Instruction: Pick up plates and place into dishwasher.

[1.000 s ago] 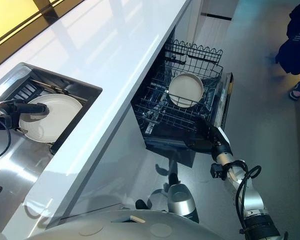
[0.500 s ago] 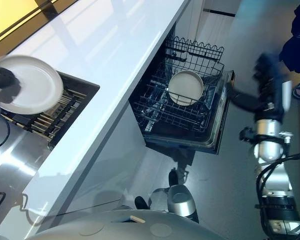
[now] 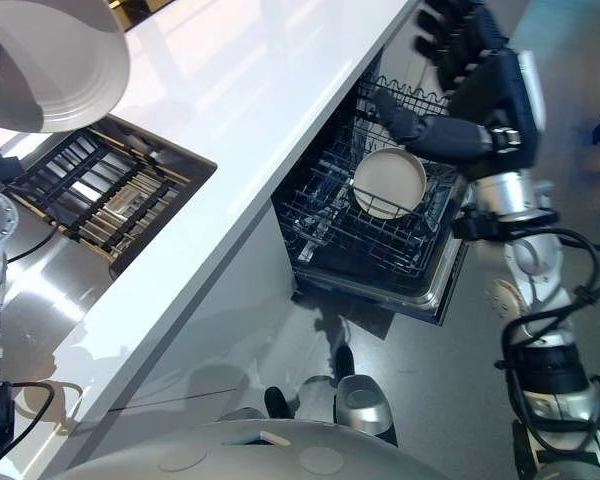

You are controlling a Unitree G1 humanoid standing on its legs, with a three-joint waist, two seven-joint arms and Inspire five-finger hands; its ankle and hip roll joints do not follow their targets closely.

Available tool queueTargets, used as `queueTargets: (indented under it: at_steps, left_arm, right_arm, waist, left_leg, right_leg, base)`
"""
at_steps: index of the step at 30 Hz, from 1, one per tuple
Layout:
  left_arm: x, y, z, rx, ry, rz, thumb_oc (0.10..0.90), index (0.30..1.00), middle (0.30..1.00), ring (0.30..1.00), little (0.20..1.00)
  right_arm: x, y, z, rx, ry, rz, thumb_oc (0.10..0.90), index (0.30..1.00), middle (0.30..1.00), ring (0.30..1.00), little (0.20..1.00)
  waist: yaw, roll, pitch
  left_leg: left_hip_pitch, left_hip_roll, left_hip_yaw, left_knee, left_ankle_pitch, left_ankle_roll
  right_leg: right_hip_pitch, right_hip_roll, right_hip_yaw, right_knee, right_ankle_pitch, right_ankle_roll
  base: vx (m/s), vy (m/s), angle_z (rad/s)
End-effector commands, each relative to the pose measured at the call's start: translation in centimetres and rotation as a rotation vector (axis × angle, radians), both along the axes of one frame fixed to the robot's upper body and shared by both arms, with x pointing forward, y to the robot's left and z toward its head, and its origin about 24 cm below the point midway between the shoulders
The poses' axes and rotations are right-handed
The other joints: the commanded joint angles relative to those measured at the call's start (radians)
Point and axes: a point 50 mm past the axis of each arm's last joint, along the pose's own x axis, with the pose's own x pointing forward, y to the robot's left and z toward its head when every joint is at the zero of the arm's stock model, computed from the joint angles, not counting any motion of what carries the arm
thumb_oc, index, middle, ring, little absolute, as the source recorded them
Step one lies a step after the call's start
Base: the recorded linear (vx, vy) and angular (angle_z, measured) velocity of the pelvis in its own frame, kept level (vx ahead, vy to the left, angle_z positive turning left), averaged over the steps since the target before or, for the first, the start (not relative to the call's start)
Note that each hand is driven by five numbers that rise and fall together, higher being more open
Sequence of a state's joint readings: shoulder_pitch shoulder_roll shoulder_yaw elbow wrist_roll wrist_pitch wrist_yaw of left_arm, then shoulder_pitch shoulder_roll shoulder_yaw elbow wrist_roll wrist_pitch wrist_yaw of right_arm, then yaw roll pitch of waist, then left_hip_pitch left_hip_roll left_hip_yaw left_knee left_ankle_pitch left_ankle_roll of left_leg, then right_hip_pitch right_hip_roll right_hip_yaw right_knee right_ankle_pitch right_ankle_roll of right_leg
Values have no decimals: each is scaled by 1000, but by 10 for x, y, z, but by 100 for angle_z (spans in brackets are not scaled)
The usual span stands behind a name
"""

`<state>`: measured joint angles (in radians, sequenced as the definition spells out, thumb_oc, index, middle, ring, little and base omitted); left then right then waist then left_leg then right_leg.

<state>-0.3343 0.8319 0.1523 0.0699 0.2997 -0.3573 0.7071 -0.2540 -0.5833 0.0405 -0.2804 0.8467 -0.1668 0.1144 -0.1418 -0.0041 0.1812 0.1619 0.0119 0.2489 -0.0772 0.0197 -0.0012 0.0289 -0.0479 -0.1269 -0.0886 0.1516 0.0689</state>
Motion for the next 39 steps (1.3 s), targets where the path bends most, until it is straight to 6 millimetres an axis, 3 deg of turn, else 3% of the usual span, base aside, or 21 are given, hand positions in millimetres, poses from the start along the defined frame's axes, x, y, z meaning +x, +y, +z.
queueTargets:
  at_steps: [1,10,20,29,39]
  left_arm:
    - [-8,-36,42,139,-298,-106,100,300,300,300,200]
    - [4,-78,42,130,-283,-279,100,300,300,300,200]
    - [11,-111,28,155,-206,-427,100,300,300,300,200]
    - [12,-134,21,167,-173,-540,100,300,300,300,200]
    - [12,-148,22,166,-134,-626,100,300,300,300,200]
  right_arm:
    - [-7,29,51,226,-182,283,800,900,900,900,900]
    - [5,59,53,280,-94,341,800,900,900,900,900]
    - [15,87,35,188,32,409,800,900,900,900,900]
    - [21,102,31,123,52,374,800,900,900,900,900]
    - [25,105,28,95,59,327,800,900,900,900,900]
  waist:
    - [18,8,-143]
    - [28,-3,-163]
    - [29,-10,-170]
    - [32,-10,-172]
    - [30,-9,-173]
  left_leg:
    - [-59,-4,-62,-1,4,-31]
    - [-60,2,-73,-2,11,-35]
    - [-64,8,-73,-4,17,-33]
    - [-67,8,-77,-5,21,-31]
    - [-67,9,-78,-7,22,-29]
  right_leg:
    - [23,55,-51,159,-202,31]
    - [25,55,-53,145,-188,31]
    - [19,54,-47,143,-181,31]
    - [18,55,-40,137,-174,30]
    - [16,52,-37,138,-171,34]
  base:
    - [-16,-56,17]
    - [-9,-30,18]
    - [-6,-7,3]
    - [-7,-6,5]
    - [-2,-2,2]
